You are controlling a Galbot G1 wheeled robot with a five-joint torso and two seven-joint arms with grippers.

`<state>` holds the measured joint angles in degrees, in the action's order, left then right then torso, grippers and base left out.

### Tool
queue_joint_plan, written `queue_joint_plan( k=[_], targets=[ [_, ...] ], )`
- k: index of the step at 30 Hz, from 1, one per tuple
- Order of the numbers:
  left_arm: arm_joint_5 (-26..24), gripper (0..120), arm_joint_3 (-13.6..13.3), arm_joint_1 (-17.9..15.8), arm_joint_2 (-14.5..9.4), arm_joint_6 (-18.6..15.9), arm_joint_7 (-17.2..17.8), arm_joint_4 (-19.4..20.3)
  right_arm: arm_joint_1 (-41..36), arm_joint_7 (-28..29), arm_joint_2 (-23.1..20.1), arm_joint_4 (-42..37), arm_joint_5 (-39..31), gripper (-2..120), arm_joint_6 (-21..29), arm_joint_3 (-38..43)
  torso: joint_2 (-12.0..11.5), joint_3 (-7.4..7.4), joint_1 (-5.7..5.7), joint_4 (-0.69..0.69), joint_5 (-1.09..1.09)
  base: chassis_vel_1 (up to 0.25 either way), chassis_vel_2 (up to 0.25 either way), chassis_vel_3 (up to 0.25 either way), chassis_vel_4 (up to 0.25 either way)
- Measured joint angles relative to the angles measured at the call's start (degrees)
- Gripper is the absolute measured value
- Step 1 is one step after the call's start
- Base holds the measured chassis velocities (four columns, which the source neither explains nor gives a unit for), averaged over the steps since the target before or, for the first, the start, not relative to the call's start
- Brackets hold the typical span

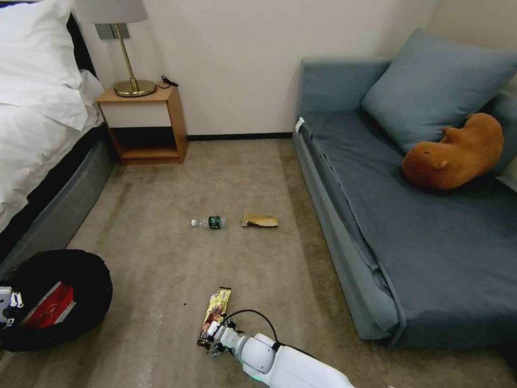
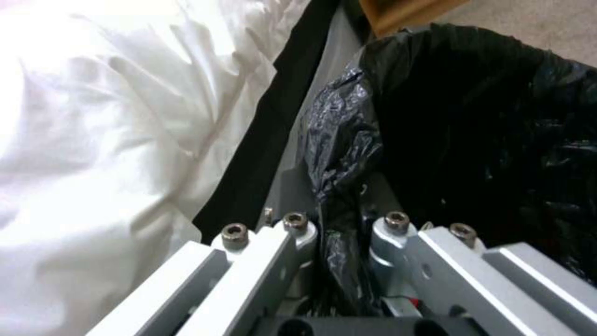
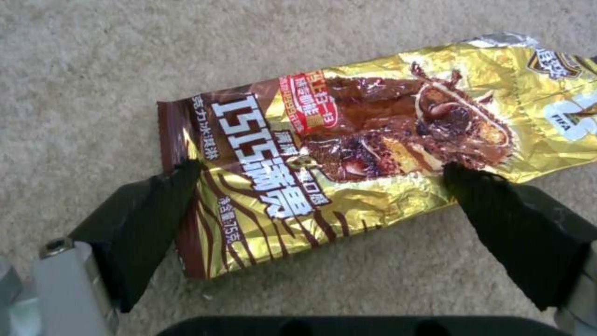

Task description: Pick up the trash bin, then pick up the garbage on the floor and place it into the trash bin.

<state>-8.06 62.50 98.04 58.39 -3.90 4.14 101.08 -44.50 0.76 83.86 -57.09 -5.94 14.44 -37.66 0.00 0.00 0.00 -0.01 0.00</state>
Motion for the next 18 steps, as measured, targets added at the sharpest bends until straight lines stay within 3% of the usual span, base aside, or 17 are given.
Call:
queue_joint_plan(
  k=[4, 12, 18],
  targets=[
    [-0.06, 5, 0.0, -0.02, -0.07, -0.03, 0.01, 0.05, -0.03, 0.04, 0.04, 0.2, -0.02, 96, -0.11, 0.02, 0.0, 0.0, 0.0, 0.01, 0.0, 0.0, 0.0, 0.0, 0.0],
    [-0.48, 5, -0.22, -0.69, -0.54, 0.01, 0.04, -1.13, -0.01, -0.22, 0.4, 1.19, -0.19, 62, -0.64, 0.08, 0.01, 0.0, 0.0, 0.02, 0.01, 0.0, 0.0, 0.0, 0.0],
    [-0.63, 5, -0.42, -1.05, -0.8, 0.2, 0.04, -1.88, 0.07, -0.3, 0.75, 1.66, -0.21, 48, -0.68, 0.1, 0.0, 0.0, 0.0, 0.02, 0.01, 0.0, 0.0, 0.0, 0.0]
  ],
)
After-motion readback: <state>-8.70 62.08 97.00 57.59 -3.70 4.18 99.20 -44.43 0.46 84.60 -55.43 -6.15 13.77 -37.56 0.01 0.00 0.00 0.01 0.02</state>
